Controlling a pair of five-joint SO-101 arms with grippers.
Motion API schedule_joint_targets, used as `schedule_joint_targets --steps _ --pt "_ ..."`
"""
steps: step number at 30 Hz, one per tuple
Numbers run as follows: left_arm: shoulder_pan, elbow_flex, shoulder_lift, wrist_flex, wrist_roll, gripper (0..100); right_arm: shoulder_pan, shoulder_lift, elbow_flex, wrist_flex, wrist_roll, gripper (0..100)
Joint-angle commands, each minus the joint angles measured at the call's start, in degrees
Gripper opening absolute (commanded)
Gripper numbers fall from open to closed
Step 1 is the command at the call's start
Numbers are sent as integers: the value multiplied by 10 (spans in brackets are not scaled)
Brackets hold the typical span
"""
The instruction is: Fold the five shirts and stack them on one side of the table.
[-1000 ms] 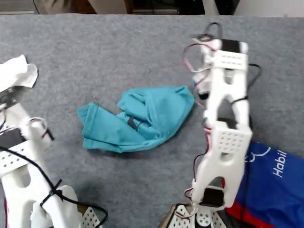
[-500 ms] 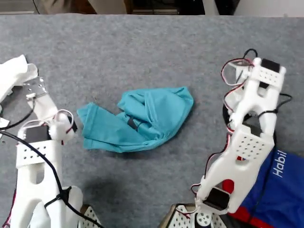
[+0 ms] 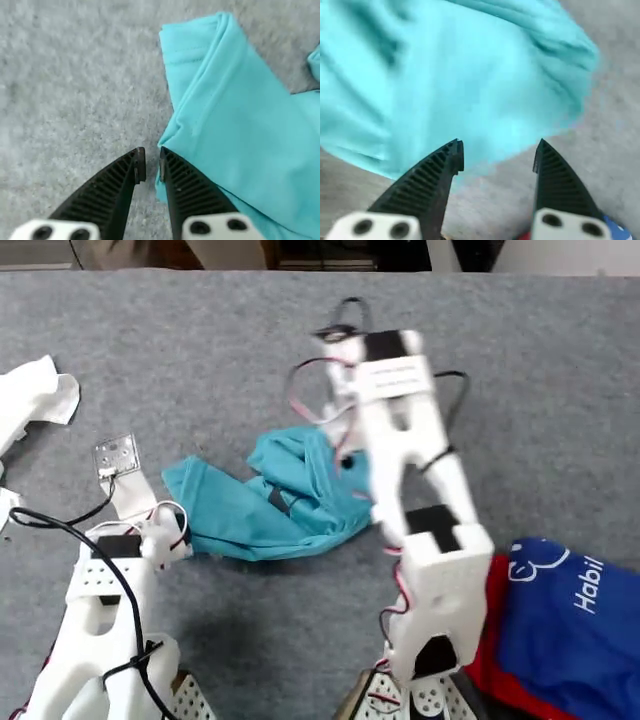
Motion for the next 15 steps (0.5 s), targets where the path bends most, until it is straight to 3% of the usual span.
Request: schedule_joint_targets --steps 1,6,12,15 --pt "4 1 -5 -8 6 46 -71 15 -44 13 -25 238" --pt "4 4 -5 -8 4 19 -87 112 -86 6 -50 233" --pt "1 4 -5 -8 4 19 -27 149 -116 13 -57 14" --pt "1 4 -5 -8 4 19 5 148 -114 14 -56 31"
